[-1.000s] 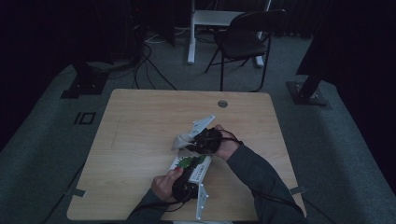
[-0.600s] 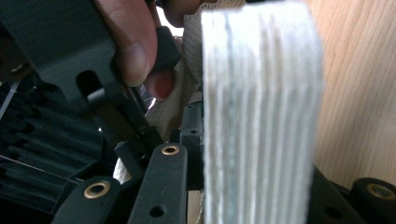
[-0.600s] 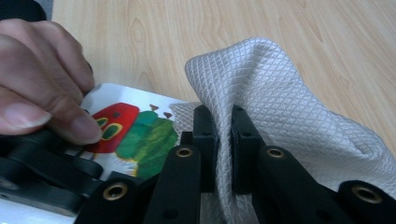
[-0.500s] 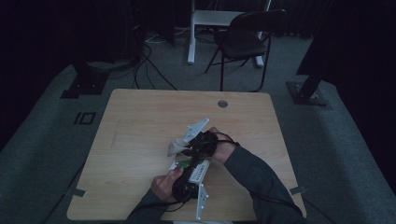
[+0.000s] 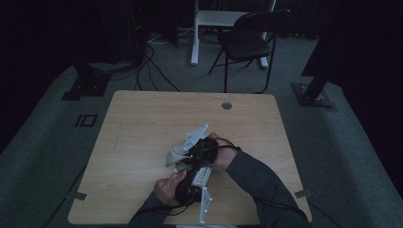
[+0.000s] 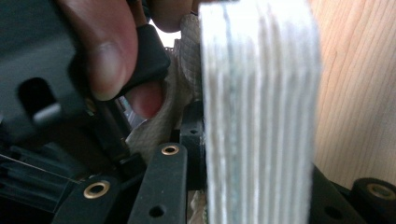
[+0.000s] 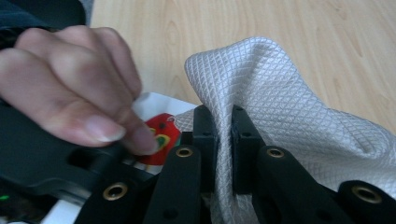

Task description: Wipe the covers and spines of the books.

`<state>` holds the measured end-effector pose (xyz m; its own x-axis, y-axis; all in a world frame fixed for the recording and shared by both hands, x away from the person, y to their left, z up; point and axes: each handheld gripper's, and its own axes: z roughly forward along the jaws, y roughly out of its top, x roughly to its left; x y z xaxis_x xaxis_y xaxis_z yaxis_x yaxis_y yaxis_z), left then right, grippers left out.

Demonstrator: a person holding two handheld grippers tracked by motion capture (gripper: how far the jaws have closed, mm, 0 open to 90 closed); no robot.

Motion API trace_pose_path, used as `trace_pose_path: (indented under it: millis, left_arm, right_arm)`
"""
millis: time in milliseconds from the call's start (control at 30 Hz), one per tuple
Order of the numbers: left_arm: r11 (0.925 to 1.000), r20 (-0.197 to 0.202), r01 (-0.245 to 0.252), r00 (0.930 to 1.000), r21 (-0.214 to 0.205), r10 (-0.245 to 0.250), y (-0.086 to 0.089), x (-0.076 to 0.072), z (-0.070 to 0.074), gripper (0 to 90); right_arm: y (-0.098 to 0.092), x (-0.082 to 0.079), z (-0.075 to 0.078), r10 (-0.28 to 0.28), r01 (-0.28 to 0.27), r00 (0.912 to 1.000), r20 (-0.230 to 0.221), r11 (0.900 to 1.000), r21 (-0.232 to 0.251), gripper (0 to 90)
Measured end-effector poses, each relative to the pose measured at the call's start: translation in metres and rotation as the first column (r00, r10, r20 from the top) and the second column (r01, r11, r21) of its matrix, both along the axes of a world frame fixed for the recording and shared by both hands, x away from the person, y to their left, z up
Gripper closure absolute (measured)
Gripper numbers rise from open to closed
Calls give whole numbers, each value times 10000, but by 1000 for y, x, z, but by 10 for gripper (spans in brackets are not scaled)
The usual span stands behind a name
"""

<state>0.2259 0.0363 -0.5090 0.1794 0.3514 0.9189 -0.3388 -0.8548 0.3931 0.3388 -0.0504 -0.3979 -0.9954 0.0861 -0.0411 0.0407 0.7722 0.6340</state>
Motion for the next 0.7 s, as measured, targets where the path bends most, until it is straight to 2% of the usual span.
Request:
trace_pose_path:
  millis: [100, 300, 700]
  left_arm:
    - [10000, 33, 50, 10000, -66, -50, 0, 0, 0, 765]
    - [10000, 12, 19, 10000, -53, -19, 0, 0, 0, 765]
    - [10000, 35, 68, 10000, -69, -68, 0, -1, 1, 765]
  right_arm:
    - [3, -5, 1, 360, -360, 9993, -86, 9993, 53, 836]
    - [5, -10, 4, 680, -677, 9974, -237, 9976, 121, 836]
    - [4, -9, 3, 734, -728, 9965, -404, 9972, 161, 836]
